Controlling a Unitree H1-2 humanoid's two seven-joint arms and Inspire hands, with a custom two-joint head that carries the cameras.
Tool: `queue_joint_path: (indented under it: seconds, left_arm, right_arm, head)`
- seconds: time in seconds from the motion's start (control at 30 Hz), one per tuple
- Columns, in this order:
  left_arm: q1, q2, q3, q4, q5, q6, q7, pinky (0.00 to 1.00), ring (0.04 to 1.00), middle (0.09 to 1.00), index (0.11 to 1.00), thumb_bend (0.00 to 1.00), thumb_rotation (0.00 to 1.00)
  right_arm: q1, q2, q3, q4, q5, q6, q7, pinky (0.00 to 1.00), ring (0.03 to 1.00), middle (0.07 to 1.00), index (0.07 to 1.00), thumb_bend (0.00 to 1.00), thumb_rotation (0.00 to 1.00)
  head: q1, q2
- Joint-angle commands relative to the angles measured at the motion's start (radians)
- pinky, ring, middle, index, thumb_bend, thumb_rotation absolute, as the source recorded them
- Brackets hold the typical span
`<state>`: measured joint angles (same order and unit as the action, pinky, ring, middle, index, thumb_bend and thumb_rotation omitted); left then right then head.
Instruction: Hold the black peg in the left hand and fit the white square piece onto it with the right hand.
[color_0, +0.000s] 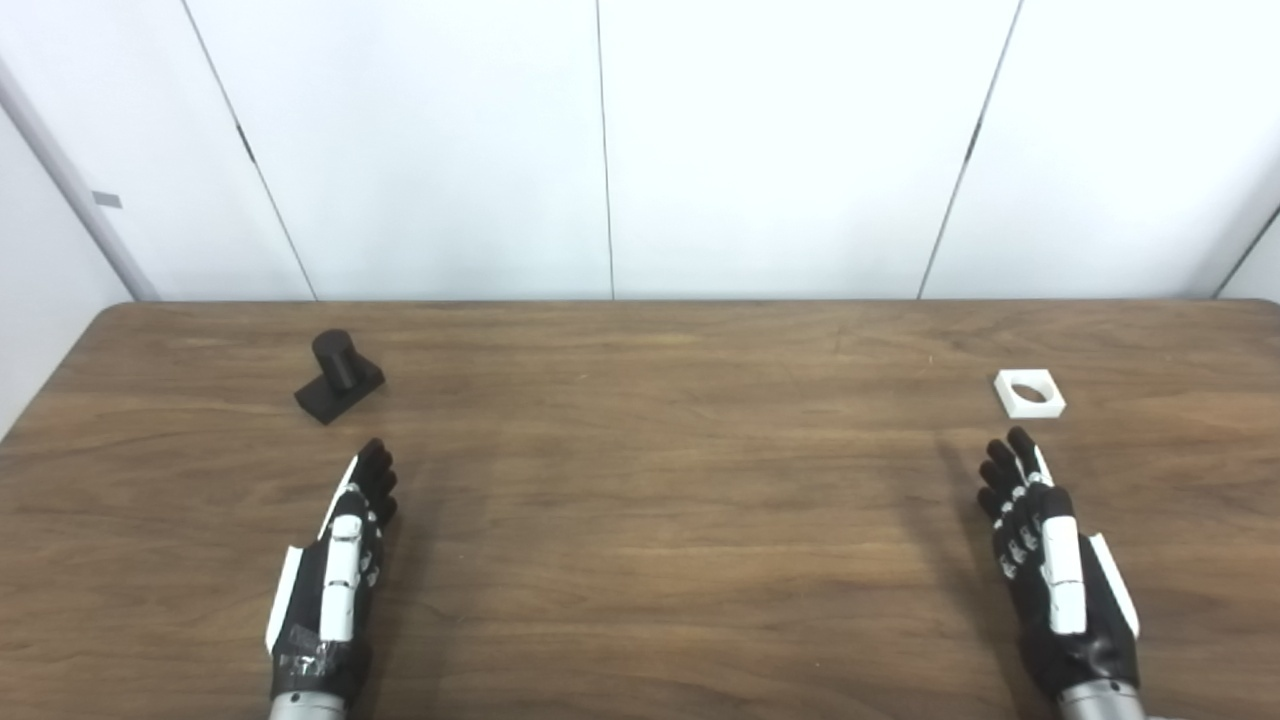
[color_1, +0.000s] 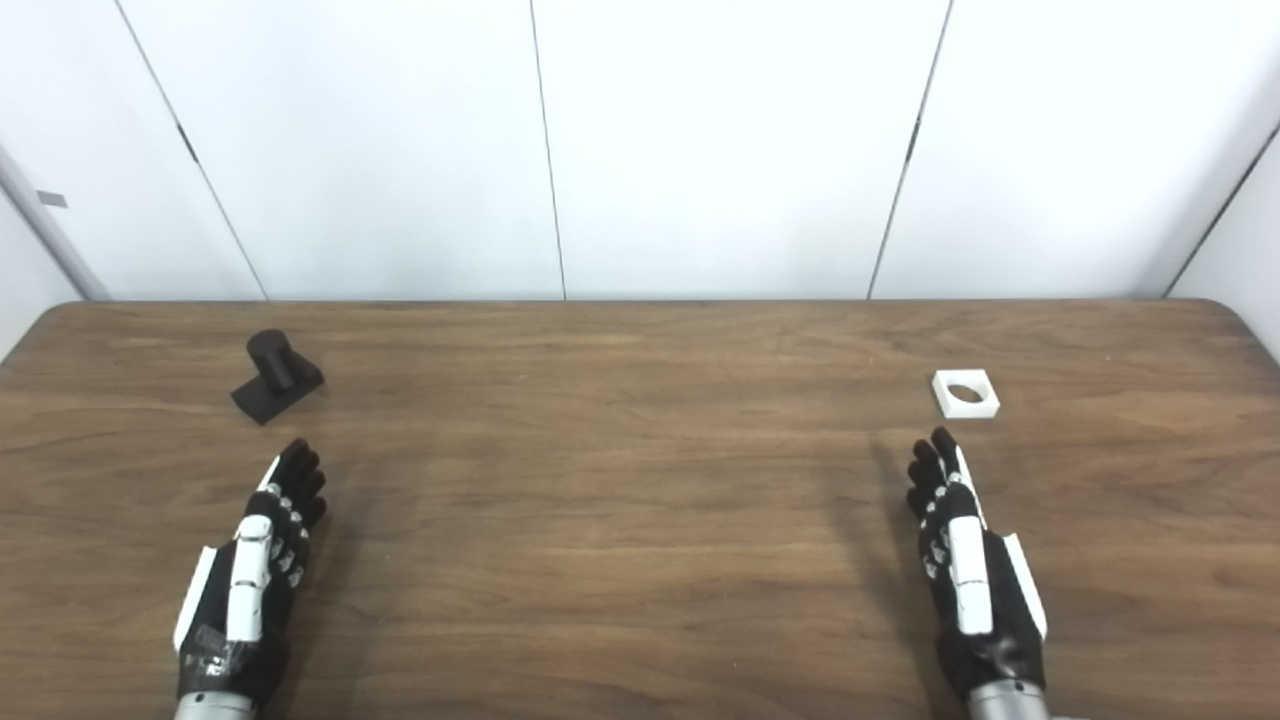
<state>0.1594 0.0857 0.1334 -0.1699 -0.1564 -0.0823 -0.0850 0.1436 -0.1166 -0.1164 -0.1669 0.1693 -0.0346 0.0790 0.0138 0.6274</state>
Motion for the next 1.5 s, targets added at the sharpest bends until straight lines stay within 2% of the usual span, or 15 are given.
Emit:
queue_joint_path:
  seconds: [0.0,0.37,0.57,0.9,1.07,1.13,1.47]
  left_arm:
    - [0.005,0.005,-0.003,0.007,0.004,-0.009,0.003,1.00,0.990,0.984,0.982,0.42,0.99]
    - [0.007,0.004,-0.008,0.011,0.004,-0.018,-0.001,1.00,0.997,0.984,0.968,0.41,0.98]
    - [0.010,-0.008,-0.019,0.021,0.029,-0.027,0.009,1.00,0.986,0.968,0.954,0.43,0.96]
    - [0.014,-0.034,-0.034,0.042,0.074,-0.040,0.030,0.99,0.977,0.953,0.943,0.44,0.95]
    - [0.016,-0.037,-0.043,0.062,0.078,-0.069,0.029,1.00,0.976,0.956,0.949,0.45,0.95]
    - [0.015,-0.037,-0.045,0.068,0.079,-0.073,0.029,1.00,0.973,0.952,0.943,0.44,0.95]
    - [0.014,-0.037,-0.045,0.090,0.074,-0.083,0.026,1.00,0.982,0.957,0.948,0.41,0.94]
  right_arm:
    - [0.016,0.013,0.003,0.020,0.007,-0.010,-0.001,1.00,0.991,0.983,0.993,0.60,0.99]
    - [0.022,0.009,0.001,0.018,0.005,-0.009,0.000,1.00,0.990,0.981,0.993,0.59,1.00]
    - [0.026,-0.004,-0.006,0.032,0.017,-0.026,0.015,1.00,0.999,0.995,1.000,0.53,1.00]
    - [0.023,-0.018,-0.010,0.073,0.040,-0.052,0.042,1.00,1.000,1.000,1.000,0.54,1.00]
    - [0.019,-0.017,-0.011,0.085,0.042,-0.060,0.043,1.00,1.000,1.000,1.000,0.55,1.00]
    - [0.017,-0.014,-0.011,0.090,0.047,-0.060,0.042,1.00,1.000,1.000,1.000,0.55,1.00]
    - [0.017,-0.016,-0.003,0.103,0.046,-0.058,0.045,1.00,1.000,1.000,1.000,0.58,1.00]
  head:
    - [0.001,0.000]
    - [0.033,-0.008]
    - [0.105,-0.038]
    - [0.209,-0.114]
    - [0.226,-0.134]
    - [0.236,-0.154]
    - [0.224,-0.192]
